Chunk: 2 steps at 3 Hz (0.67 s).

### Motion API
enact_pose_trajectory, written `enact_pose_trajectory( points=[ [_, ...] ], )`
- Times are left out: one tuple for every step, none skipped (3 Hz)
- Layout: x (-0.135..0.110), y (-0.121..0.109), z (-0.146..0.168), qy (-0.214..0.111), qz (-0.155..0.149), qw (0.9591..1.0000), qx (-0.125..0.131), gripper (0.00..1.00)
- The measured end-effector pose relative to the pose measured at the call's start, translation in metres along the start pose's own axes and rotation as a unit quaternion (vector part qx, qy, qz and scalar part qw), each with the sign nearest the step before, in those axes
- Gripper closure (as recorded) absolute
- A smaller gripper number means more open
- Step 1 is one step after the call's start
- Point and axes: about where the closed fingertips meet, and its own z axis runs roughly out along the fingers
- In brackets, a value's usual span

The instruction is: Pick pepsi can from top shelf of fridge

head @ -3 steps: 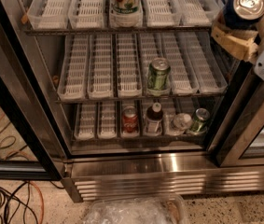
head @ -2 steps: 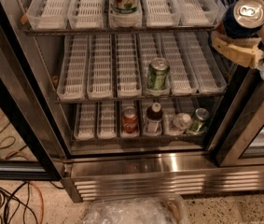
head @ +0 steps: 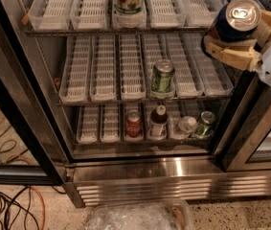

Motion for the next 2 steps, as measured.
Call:
enact_pose_trajectory(
  points=[
    [-0.022,0.044,0.006,-0.031,0.001,0.9967,-0.075,1.0],
    [-0.04,0.087,0.001,-0.059,0.004,0.9884,-0.14,1.0]
  ],
)
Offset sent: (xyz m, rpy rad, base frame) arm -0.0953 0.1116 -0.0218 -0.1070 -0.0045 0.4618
